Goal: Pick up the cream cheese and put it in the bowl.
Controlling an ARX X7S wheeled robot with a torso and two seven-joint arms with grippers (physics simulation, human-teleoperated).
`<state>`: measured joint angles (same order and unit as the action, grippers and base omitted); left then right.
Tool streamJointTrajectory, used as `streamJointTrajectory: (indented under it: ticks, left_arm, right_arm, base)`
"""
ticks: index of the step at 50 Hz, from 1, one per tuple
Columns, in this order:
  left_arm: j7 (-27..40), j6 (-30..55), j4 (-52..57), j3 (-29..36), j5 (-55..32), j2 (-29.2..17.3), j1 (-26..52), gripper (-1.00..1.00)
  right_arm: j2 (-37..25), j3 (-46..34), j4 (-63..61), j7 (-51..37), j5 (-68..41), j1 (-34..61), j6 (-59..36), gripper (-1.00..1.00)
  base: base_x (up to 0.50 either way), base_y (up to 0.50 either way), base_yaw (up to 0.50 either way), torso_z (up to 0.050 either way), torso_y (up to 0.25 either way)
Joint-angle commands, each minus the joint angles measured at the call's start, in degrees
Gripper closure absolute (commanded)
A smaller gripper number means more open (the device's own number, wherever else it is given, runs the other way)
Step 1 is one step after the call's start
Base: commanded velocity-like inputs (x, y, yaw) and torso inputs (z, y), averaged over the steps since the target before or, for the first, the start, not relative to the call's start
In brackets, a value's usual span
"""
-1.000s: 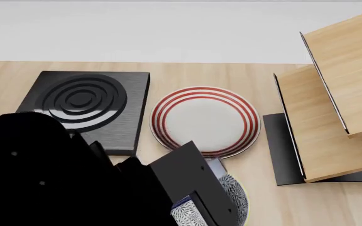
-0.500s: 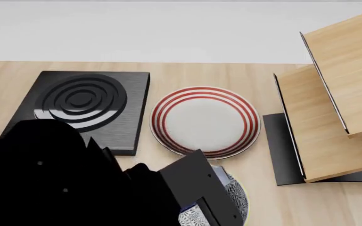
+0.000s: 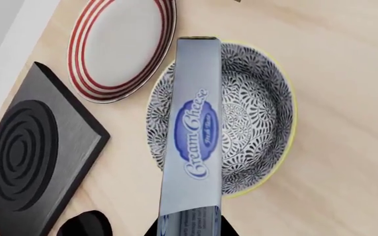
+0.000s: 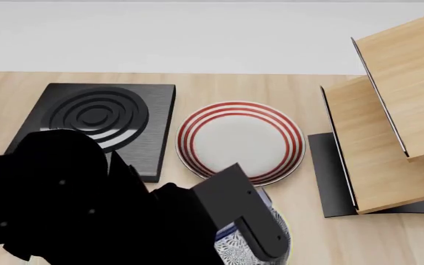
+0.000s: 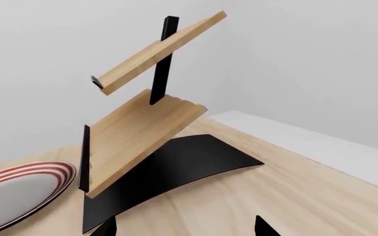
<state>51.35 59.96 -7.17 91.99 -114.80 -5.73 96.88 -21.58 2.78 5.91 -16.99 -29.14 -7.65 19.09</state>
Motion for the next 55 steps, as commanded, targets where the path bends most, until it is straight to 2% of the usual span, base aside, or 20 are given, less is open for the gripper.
streamJointTrajectory:
  ticks: [1, 5, 9, 12, 15, 18, 19, 24, 25, 27, 31, 40, 43, 48, 49, 55]
  left_arm:
    - [-1.39, 0.17, -2.38, -0.02, 2.07, 1.04, 0.69, 1.00]
    - [-1.94, -1.08, -2.97, 0.78, 4.30, 1.26, -1.34, 1.00]
    - [-2.65, -0.28, -3.84, 0.22, 3.29, 1.47, 0.07, 1.00]
    - [-4.32, -1.79, -4.07, 1.11, 6.30, 1.70, -2.51, 1.00]
    - [-4.52, -0.55, -5.17, 1.00, 5.48, 2.13, -0.83, 1.00]
    - [-5.48, -2.15, -5.03, 1.54, 7.58, 2.14, -3.20, 1.00]
    - [-5.44, -0.79, -5.87, 0.88, 5.61, 2.36, -1.22, 1.00]
    - [-5.70, -0.83, -5.98, 1.07, 6.16, 2.60, -1.36, 1.00]
    - [-6.29, -2.62, -5.68, 1.86, 8.45, 2.62, -4.04, 1.00]
    - [-6.41, -0.88, -6.47, 1.34, 6.83, 3.00, -1.59, 1.00]
    - [-7.10, -0.83, -7.08, 1.27, 6.98, 3.26, -1.50, 1.00]
    - [-9.30, -2.77, -8.35, 2.50, 10.73, 3.80, -4.21, 1.00]
    - [-9.69, -1.28, -9.25, 1.75, 9.08, 4.03, -2.13, 1.00]
    - [-11.11, -1.60, -10.39, 2.10, 10.33, 4.46, -2.66, 1.00]
    - [-11.39, -2.74, -9.90, 3.06, 12.11, 4.65, -4.77, 1.00]
    - [-11.64, -2.37, -10.60, 2.65, 11.87, 4.67, -4.10, 1.00]
  right_arm:
    - [-0.11, -0.09, -0.08, 0.11, -0.22, -0.07, 0.08, -1.00]
    - [-0.07, -0.06, 0.28, 0.28, -0.21, 0.01, 0.42, -1.00]
    - [-0.12, -0.10, 0.01, 0.12, -0.19, -0.09, 0.27, -1.00]
    - [-0.09, -0.11, 0.14, 0.07, -0.17, -0.07, 0.32, -1.00]
    - [-0.14, -0.13, 0.17, 0.10, -0.20, -0.06, 0.31, -1.00]
    - [-0.13, -0.12, 0.02, 0.02, -0.23, -0.12, 0.34, -1.00]
    - [-0.13, -0.12, 0.14, 0.07, -0.22, -0.09, 0.40, -1.00]
    - [-0.17, -0.16, 0.01, 0.07, -0.23, -0.22, 0.46, -1.00]
    - [-0.17, -0.16, -0.13, -0.01, -0.20, -0.30, 0.46, -1.00]
    - [-0.15, -0.16, -0.09, 0.01, -0.23, -0.31, 0.53, -1.00]
    - [-0.15, -0.13, 0.12, 0.24, -0.35, -0.31, 0.83, -1.00]
    - [-0.19, -0.22, -0.05, 0.11, -0.33, -0.36, 0.80, -1.00]
    - [-0.20, -0.23, 0.00, 0.12, -0.35, -0.33, 0.85, -1.00]
    - [-0.21, -0.29, 0.28, 0.25, -0.43, -0.18, 0.89, -1.00]
    - [-0.21, -0.30, 0.24, 0.28, -0.47, -0.20, 0.91, -1.00]
    - [-0.24, -0.37, 0.13, 0.14, -0.46, -0.22, 0.82, -1.00]
  base:
    - [0.00, 0.00, 0.00, 0.000, 0.000]
    - [0.00, 0.00, 0.00, 0.000, 0.000]
    - [0.00, 0.00, 0.00, 0.000, 0.000]
    - [0.00, 0.00, 0.00, 0.000, 0.000]
    - [0.00, 0.00, 0.00, 0.000, 0.000]
    - [0.00, 0.00, 0.00, 0.000, 0.003]
    - [0.00, 0.00, 0.00, 0.000, 0.000]
    - [0.00, 0.00, 0.00, 0.000, 0.000]
    - [0.00, 0.00, 0.00, 0.000, 0.000]
    - [0.00, 0.00, 0.00, 0.000, 0.000]
    - [0.00, 0.00, 0.00, 0.000, 0.000]
    - [0.00, 0.00, 0.00, 0.000, 0.001]
    - [0.00, 0.00, 0.00, 0.000, 0.000]
    - [0.00, 0.00, 0.00, 0.002, 0.000]
    - [0.00, 0.00, 0.00, 0.000, 0.010]
    - [0.00, 0.00, 0.00, 0.000, 0.000]
